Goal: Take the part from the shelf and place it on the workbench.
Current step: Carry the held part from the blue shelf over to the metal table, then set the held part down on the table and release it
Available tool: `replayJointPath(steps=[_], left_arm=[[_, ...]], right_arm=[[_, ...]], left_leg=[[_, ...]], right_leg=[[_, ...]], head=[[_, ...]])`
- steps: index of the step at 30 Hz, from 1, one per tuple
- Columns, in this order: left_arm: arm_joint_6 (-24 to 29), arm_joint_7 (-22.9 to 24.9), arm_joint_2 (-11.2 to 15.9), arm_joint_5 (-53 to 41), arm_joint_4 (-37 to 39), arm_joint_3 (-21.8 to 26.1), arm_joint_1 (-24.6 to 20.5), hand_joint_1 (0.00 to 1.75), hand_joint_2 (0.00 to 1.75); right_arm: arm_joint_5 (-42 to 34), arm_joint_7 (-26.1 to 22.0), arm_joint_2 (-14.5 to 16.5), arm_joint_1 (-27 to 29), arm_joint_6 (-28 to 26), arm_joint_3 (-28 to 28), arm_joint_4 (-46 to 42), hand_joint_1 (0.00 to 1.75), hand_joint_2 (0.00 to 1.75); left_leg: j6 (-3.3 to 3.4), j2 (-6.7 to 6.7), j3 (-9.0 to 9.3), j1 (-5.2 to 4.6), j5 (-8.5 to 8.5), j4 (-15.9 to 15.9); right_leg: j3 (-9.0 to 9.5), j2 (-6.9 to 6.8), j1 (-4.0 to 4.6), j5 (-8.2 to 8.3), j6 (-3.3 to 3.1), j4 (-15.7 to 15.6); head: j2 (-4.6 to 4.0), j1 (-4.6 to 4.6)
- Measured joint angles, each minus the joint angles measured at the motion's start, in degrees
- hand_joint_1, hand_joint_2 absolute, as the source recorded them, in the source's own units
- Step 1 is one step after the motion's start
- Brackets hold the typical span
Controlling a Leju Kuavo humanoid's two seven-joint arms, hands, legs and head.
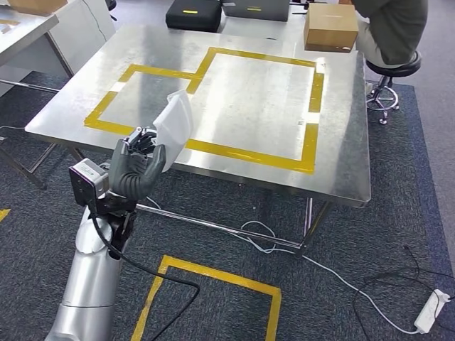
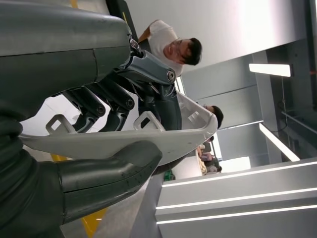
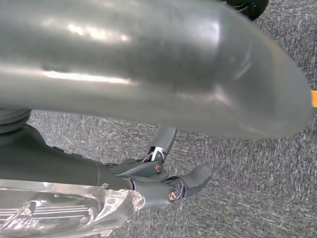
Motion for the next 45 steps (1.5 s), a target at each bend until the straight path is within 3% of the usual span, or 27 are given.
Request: replayJointPath(steps=[37,41,45], left_arm=[[0.2,0.2,0.0,0.0,0.0,0.0,0.0,1.75,1.75],[2.2,1.9,0.1,-0.7,0.3,0.7,-0.5,1.75,1.75],[2.6,1.4,0.4,-0.7,1.6,2.2,-1.9,1.75,1.75]], right_arm=[[0.0,0.1,0.0,0.0,0.0,0.0,0.0,0.0,0.0],[0.0,1.1,0.2,0.0,0.3,0.1,0.0,0.0,0.0],[0.0,1.3,0.5,0.1,-0.1,0.3,0.0,0.0,0.0]], left_leg=[[0.01,0.0,-0.01,0.0,-0.01,0.0],[1.06,-0.01,-0.26,-0.28,-0.59,0.1],[1.86,-0.19,1.02,0.18,-0.89,-1.6]], right_leg=[[0.0,0.0,0.0,0.0,0.0,0.0],[0.19,0.01,-0.36,0.33,0.54,-0.4],[-0.33,0.11,-0.32,0.66,1.72,1.4]], head=[[0.0,0.0],[0.0,-0.04],[0.0,0.14]])
